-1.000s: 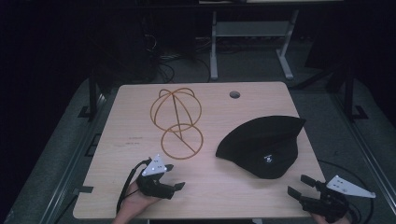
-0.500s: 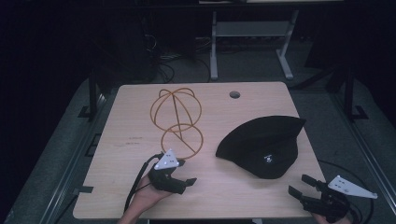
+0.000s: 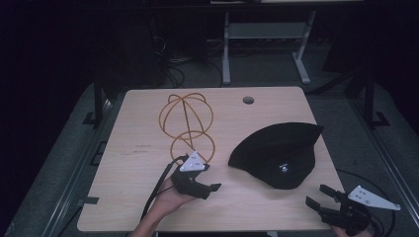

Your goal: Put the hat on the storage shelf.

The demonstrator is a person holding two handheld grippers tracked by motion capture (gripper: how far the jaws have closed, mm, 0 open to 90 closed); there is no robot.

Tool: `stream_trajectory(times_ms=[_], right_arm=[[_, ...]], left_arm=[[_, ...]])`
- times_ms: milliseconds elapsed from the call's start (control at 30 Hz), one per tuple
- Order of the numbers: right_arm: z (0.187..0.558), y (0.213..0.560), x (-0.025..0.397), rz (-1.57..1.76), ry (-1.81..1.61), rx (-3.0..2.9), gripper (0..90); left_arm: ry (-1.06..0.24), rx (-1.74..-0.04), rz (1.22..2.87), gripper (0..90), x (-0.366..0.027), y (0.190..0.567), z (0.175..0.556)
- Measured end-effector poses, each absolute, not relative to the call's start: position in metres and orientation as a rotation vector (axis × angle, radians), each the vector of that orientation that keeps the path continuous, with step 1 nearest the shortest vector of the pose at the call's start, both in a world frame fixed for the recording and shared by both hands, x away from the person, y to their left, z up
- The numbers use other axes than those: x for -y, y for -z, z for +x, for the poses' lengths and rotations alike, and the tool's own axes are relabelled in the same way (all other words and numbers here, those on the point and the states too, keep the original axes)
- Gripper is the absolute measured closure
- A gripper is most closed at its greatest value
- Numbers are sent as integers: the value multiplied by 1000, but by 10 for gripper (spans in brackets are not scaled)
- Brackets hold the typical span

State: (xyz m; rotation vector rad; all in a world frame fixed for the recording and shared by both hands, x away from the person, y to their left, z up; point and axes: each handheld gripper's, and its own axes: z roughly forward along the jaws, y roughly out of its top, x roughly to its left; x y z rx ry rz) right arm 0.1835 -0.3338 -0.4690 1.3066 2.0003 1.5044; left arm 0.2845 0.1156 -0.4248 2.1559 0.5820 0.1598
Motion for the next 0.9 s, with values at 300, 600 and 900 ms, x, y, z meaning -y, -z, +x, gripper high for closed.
stream_trajectory(times_ms=[300, 600, 900], right_arm=[[184, 469, 332, 1304, -1512, -2007, 203], [185, 468, 330, 1289, -1506, -2013, 201], [186, 469, 331, 1293, -1515, -2008, 201]], left_arm=[[-134, -554, 2164, 246, -101, 419, 294], [-145, -520, 2162, 234, -76, 412, 304], [-146, -506, 2180, 234, -58, 415, 313]])
